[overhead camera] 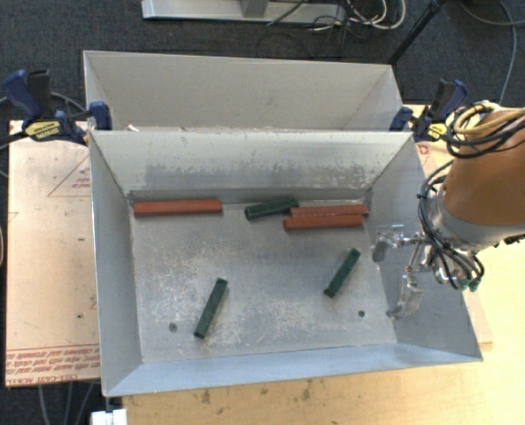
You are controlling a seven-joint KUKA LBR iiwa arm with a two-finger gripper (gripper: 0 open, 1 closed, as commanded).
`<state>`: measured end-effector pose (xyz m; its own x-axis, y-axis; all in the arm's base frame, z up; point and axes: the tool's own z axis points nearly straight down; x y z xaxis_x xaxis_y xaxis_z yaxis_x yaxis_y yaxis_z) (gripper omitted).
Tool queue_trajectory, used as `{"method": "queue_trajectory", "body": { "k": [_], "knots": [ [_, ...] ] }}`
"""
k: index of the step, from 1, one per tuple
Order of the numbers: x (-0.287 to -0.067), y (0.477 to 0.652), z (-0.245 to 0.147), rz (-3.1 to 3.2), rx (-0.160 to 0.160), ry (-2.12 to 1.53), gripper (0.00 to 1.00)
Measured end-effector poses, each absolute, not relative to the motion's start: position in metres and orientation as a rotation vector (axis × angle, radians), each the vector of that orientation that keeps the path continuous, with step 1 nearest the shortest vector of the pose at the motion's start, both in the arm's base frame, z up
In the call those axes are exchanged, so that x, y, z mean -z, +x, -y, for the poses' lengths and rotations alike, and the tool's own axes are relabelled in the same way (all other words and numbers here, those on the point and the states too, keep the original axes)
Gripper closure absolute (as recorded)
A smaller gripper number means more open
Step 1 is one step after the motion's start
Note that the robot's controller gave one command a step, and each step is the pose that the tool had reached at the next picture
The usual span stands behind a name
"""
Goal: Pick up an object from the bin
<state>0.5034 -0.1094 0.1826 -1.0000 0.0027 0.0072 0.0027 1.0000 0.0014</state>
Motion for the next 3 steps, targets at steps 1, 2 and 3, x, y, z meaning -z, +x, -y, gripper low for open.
{"method": "queue_trajectory", "body": {
  "k": [1, 2, 3],
  "knots": [
    [-0.083, 0.499, 0.095, 3.134, 0.004, -0.018, 0.0],
    [-0.096, 0.498, 0.141, 3.142, -0.002, -0.117, 0.0],
    [-0.101, 0.516, 0.076, 3.144, 0.005, 0.045, 0.0]
  ]
}}
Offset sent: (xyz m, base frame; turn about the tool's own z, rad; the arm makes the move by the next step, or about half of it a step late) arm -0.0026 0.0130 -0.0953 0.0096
